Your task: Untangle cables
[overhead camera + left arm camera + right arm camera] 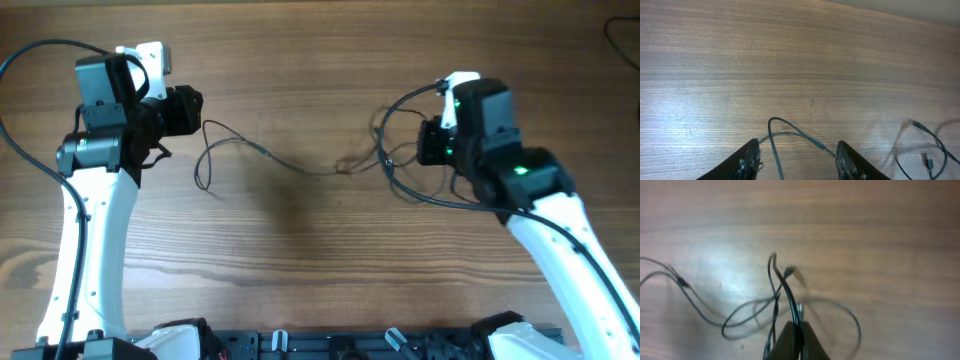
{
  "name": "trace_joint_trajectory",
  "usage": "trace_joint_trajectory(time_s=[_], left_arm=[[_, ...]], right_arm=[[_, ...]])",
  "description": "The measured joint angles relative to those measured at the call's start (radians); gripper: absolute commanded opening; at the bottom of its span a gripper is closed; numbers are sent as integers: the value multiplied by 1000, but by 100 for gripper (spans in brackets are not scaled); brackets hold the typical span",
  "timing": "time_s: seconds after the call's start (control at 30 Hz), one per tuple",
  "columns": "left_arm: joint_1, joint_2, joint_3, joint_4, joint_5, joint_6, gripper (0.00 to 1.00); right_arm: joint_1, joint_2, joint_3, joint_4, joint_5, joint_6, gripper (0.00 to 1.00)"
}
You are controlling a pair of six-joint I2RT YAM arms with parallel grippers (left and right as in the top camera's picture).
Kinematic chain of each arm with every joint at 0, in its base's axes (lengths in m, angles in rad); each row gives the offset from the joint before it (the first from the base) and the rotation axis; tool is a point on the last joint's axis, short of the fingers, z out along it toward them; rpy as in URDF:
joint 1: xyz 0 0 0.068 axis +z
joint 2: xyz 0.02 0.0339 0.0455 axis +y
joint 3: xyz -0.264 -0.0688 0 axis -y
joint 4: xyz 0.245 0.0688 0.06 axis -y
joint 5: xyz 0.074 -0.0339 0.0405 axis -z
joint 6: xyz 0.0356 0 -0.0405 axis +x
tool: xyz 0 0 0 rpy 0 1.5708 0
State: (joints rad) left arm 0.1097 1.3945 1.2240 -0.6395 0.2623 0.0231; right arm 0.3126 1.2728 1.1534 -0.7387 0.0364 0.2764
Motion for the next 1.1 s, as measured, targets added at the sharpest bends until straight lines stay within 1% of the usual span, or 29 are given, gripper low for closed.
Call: trace_joint_trajectory(time_s=[0.07,0.13,0.2,0.27,0.37,0.43,0.57,0.63,0.67,0.73,0.8,0.93,0.97,1.0,1.03,1.1], left_arm=[[0,0,0,-3,14,0,52],[0,0,0,-12,32,0,56],[0,0,0,-25,40,0,58],[0,0,0,-40,54,-3,64],[0,0,0,-50,82,-4,69],[0,0,0,-54,100,-6,72],[0,0,0,-62,151,-7,80],[0,0,0,-65,182,-7,83],[0,0,0,-67,204,-3,87],[0,0,0,-84,270,31,92],[-2,0,0,-117,366,109,95],[-39,0,0,-171,538,275,96],[-41,0,0,-171,546,300,96],[-65,0,0,-178,581,328,97],[-79,1,0,-188,595,357,99],[-126,18,0,-192,616,410,100]], right_arm=[[0,-6,69,-59,34,0,4],[0,-6,135,-100,76,0,4],[0,-7,176,-112,120,1,4],[0,-7,233,-108,206,7,4],[-13,-7,293,-101,286,5,4],[-43,-7,343,-98,328,-2,4],[-183,-7,459,-103,360,-20,4],[-254,-9,489,-115,326,-32,4],[-284,-10,495,-122,298,-37,4],[-317,-8,497,-143,232,-47,4],[-323,8,497,-164,122,-66,4],[-319,66,497,-153,-66,-73,4],[-318,74,497,-144,-93,-68,4],[-318,80,497,-133,-115,-64,4],[-318,81,497,-128,-140,-60,4],[-318,81,497,-124,-194,-54,4]])
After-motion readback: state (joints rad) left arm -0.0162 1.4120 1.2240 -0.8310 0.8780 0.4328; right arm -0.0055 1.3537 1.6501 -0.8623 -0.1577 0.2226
